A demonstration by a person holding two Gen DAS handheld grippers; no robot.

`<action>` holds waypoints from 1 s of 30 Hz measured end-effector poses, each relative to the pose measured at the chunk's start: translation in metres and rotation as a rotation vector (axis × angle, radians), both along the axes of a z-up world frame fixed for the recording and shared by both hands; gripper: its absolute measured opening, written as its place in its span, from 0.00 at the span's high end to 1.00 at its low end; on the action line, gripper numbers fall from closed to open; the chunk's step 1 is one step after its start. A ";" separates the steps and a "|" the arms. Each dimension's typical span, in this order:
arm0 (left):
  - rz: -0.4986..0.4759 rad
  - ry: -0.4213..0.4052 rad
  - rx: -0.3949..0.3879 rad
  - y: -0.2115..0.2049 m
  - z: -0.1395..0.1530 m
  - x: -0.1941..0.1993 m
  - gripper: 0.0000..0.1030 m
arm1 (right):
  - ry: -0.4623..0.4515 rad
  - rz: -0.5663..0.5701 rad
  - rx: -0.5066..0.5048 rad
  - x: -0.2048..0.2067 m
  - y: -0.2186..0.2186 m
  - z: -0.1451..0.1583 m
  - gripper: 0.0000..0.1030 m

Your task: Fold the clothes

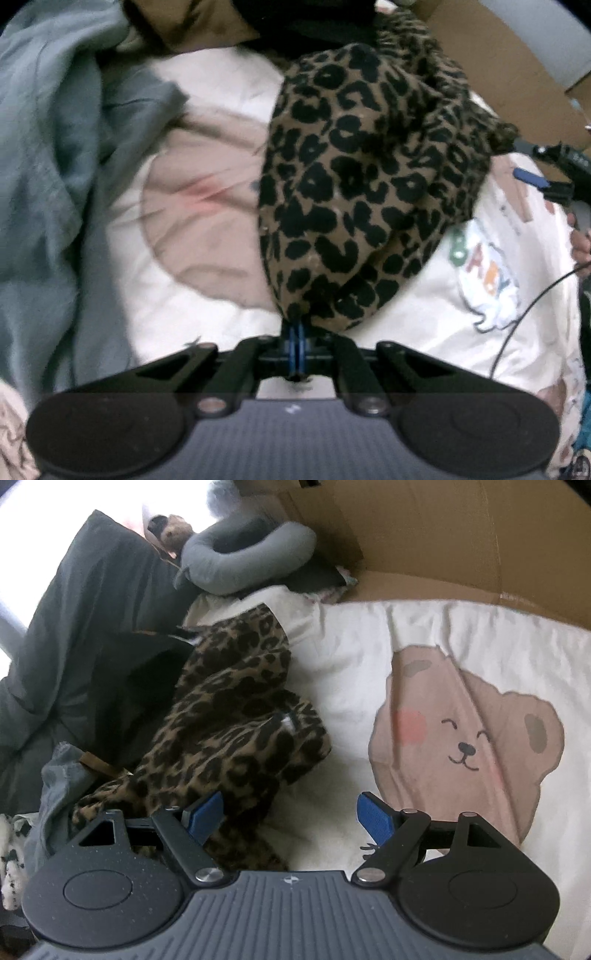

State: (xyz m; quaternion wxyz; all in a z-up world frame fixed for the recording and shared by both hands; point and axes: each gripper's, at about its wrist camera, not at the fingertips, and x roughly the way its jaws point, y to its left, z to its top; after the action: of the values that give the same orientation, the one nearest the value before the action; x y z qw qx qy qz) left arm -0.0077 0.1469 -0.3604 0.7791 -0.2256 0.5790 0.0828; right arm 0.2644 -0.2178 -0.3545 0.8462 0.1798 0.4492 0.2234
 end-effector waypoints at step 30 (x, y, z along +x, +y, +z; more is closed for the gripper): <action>0.006 -0.159 0.117 0.008 0.045 0.042 0.46 | 0.142 -0.015 0.106 -0.092 -0.054 0.025 0.98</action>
State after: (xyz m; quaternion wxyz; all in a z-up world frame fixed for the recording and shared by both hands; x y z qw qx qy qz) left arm 0.0344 0.1550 -0.3150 0.8341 -0.1872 0.5089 0.1010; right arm 0.1725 -0.2720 -0.3294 0.8031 0.2429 0.4944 0.2273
